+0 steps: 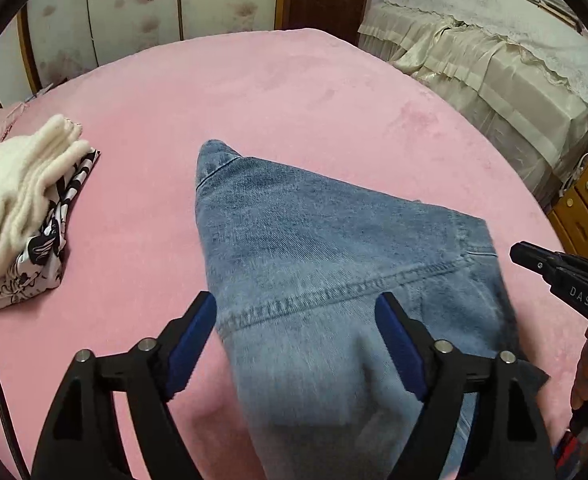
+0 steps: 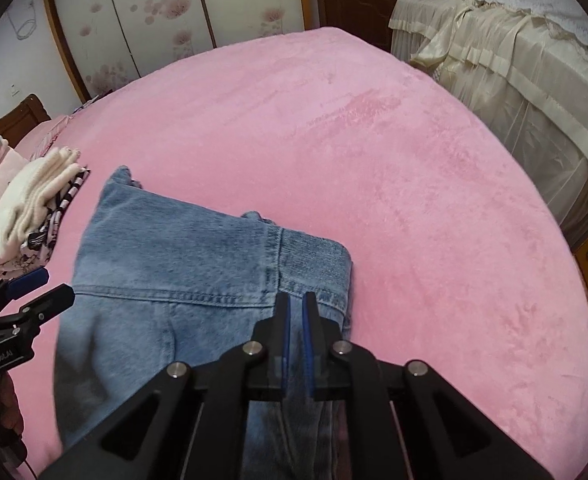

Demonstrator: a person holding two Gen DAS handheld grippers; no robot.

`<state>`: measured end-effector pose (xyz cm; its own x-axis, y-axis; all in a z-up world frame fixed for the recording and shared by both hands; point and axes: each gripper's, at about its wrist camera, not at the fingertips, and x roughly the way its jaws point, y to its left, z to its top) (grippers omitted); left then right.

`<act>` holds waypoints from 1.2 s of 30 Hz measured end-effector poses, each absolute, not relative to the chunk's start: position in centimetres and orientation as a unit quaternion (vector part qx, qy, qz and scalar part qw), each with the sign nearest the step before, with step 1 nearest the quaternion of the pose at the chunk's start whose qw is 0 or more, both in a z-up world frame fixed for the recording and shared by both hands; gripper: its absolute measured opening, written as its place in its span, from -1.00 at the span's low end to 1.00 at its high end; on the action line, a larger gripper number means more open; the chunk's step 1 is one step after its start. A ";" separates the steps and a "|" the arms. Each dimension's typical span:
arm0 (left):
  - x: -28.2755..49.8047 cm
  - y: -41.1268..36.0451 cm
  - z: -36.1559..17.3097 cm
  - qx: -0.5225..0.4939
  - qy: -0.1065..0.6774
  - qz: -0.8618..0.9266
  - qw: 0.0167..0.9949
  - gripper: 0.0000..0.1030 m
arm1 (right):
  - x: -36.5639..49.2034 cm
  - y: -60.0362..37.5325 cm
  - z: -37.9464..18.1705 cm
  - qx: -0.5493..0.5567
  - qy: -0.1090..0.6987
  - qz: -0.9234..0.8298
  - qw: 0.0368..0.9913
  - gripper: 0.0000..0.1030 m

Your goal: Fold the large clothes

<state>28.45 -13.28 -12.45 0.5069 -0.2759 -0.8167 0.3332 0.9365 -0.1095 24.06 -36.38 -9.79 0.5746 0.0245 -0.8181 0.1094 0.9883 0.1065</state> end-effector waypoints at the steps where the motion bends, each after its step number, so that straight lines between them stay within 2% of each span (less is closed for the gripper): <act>1: 28.2 -13.1 -12.1 0.029 0.467 -0.178 0.866 0.58 | 23.5 -36.2 -9.2 0.072 0.457 -0.022 0.886 -0.75; 5: 26.3 -12.3 -10.5 0.031 0.470 -0.179 0.864 0.58 | 21.1 -35.3 -7.0 0.062 0.443 -0.016 0.894 -0.29; 6: 25.7 -12.0 -10.1 0.028 0.472 -0.178 0.863 0.58 | 20.2 -35.0 -6.4 0.056 0.438 -0.015 0.897 -0.23; 15: 20.6 -9.9 -7.7 0.026 0.484 -0.181 0.856 0.59 | 14.9 -32.3 -3.8 0.026 0.435 0.016 0.900 -0.18; 16: 20.0 -9.6 -7.4 0.024 0.485 -0.180 0.855 0.59 | 14.4 -32.1 -3.6 0.023 0.434 0.018 0.900 -0.14; 18: 19.3 -9.2 -7.0 0.019 0.490 -0.181 0.853 0.59 | 13.5 -31.8 -3.3 0.020 0.435 0.024 0.900 0.12; 20: 18.8 -8.8 -6.5 0.013 0.496 -0.185 0.848 0.59 | 12.8 -31.6 -2.8 0.021 0.436 0.027 0.899 0.22; 26: 18.2 -8.3 -5.4 0.004 0.515 -0.196 0.835 0.59 | 12.2 -32.0 -2.1 0.032 0.455 0.043 0.889 0.23; 31: 19.3 -8.5 -5.4 0.003 0.547 -0.222 0.807 0.59 | 13.5 -34.1 -2.2 0.082 0.488 0.053 0.868 0.24; 33: 19.9 -8.6 -5.6 0.009 0.556 -0.230 0.798 0.60 | 14.3 -35.1 -2.2 0.096 0.498 0.053 0.860 0.40; 34: 20.3 -8.8 -5.8 0.012 0.561 -0.234 0.794 0.63 | 14.6 -35.6 -2.2 0.100 0.500 0.053 0.858 0.44; 36: 21.2 -9.0 -6.2 0.008 0.573 -0.242 0.783 0.82 | 15.6 -36.6 -2.4 0.110 0.508 0.054 0.853 0.47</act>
<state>21.16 -9.04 -6.20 0.2271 -0.3698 -0.9010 0.3892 0.8825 -0.2641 15.58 -36.64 -2.36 0.4781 0.2035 -0.8544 0.0208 0.9699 0.2426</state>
